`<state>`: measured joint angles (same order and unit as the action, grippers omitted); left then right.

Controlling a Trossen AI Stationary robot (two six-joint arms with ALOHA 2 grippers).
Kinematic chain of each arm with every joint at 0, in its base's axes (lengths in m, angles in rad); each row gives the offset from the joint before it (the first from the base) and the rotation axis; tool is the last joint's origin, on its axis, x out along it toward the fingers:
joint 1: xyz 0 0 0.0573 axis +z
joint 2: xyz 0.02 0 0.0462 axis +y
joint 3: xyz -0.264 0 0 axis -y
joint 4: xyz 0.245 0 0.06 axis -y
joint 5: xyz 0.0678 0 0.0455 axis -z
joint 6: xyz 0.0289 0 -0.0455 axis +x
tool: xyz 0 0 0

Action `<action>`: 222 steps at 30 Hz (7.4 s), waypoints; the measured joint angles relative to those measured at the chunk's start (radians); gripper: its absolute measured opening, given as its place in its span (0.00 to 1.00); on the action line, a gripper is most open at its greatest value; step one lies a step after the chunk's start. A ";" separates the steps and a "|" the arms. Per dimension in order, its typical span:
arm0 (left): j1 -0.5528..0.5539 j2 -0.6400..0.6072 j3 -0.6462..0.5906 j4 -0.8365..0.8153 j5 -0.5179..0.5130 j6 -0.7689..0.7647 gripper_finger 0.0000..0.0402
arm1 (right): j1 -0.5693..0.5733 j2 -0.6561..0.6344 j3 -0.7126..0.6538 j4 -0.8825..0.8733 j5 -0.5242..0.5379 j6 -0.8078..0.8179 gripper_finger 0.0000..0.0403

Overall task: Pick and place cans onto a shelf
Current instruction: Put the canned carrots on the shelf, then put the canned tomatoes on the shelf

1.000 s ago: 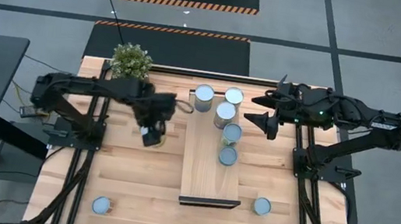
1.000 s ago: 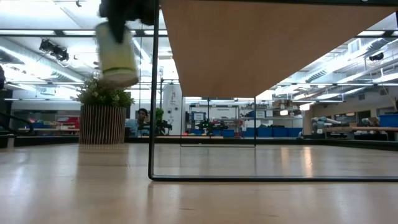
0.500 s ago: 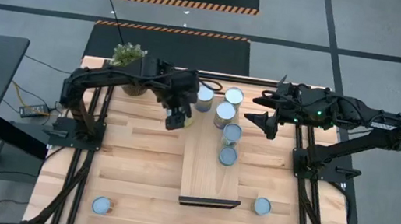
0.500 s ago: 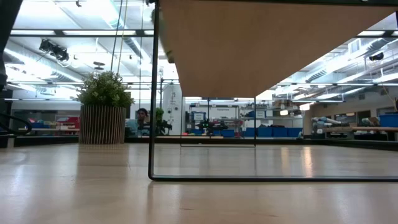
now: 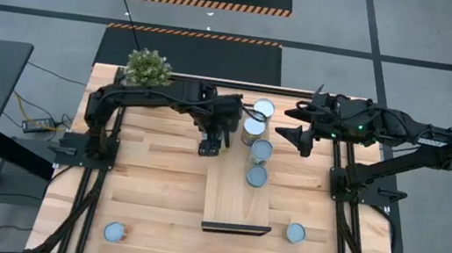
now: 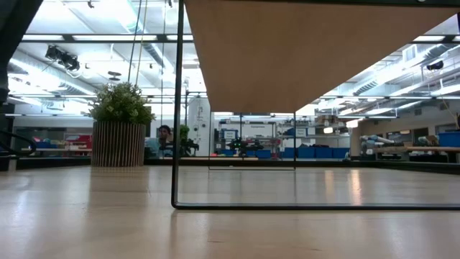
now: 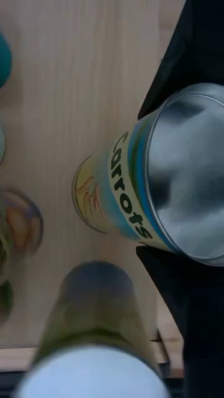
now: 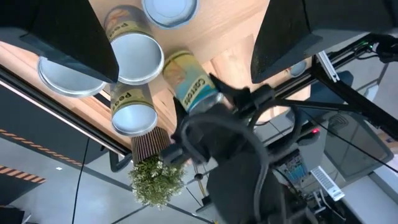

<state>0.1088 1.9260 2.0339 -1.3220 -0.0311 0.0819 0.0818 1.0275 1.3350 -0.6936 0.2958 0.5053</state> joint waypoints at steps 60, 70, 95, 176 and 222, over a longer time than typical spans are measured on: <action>-0.134 -0.081 -0.021 0.029 -0.380 0.211 0.97 | 0.002 0.000 0.000 0.027 -0.011 -0.014 0.93; -0.074 -0.081 -0.047 0.047 -0.429 0.248 0.97 | 0.003 0.000 0.000 0.037 -0.011 -0.011 0.93; -0.474 -0.194 -0.013 -0.220 0.005 -0.475 0.97 | 0.050 0.000 0.000 0.049 -0.014 -0.014 0.93; -1.015 -0.200 -0.959 0.470 0.130 -1.251 0.67 | 0.273 0.141 0.000 0.077 -0.078 0.060 0.93; -0.221 0.203 0.253 -0.117 0.112 -0.347 0.67 | 0.486 0.014 -0.356 -0.190 -0.056 0.613 0.93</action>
<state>-0.1123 2.1287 2.2866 -1.4387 0.0807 -0.2651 0.5680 1.0415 0.9791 -0.8838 0.2398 1.1179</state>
